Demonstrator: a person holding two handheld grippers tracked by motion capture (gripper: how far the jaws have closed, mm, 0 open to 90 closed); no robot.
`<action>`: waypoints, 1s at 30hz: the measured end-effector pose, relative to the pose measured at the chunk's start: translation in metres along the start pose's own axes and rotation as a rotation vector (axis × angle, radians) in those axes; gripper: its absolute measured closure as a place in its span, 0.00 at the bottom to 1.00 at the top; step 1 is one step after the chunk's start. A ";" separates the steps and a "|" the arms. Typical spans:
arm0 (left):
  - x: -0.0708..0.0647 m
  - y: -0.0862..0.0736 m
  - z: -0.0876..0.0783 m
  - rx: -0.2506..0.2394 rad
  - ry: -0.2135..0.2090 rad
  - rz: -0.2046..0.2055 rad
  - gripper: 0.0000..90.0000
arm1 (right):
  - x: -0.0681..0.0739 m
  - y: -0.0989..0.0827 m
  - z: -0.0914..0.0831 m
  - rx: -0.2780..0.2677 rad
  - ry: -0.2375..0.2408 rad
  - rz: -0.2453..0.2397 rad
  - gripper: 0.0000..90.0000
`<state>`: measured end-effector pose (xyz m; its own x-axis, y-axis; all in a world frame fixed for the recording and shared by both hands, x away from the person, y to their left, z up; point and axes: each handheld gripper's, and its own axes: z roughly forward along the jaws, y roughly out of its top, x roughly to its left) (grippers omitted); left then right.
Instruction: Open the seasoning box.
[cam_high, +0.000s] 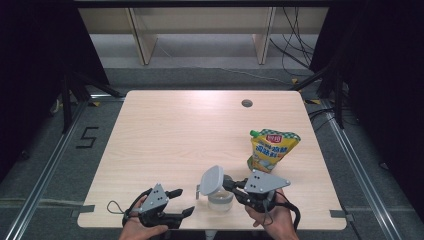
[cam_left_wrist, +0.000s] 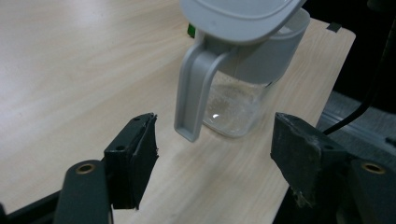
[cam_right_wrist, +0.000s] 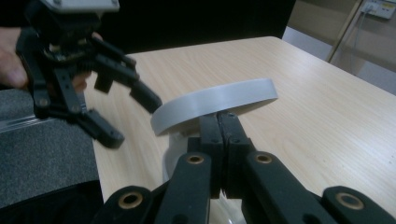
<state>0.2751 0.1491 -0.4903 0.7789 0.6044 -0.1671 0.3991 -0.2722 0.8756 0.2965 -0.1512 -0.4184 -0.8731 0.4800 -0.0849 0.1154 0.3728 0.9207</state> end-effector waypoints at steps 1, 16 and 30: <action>0.001 -0.001 0.001 0.009 0.007 0.001 0.32 | 0.002 0.002 0.002 0.008 0.004 0.000 1.00; 0.001 -0.004 0.001 0.017 0.054 -0.012 0.31 | 0.014 0.017 0.026 0.015 0.051 -0.036 1.00; 0.004 -0.005 -0.001 0.011 0.075 -0.031 0.30 | -0.037 -0.037 -0.048 -0.014 -0.129 0.086 0.85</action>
<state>0.2758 0.1537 -0.4946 0.7277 0.6672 -0.1591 0.4280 -0.2603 0.8655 0.3014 -0.2206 -0.4315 -0.7921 0.6080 -0.0532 0.1793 0.3150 0.9320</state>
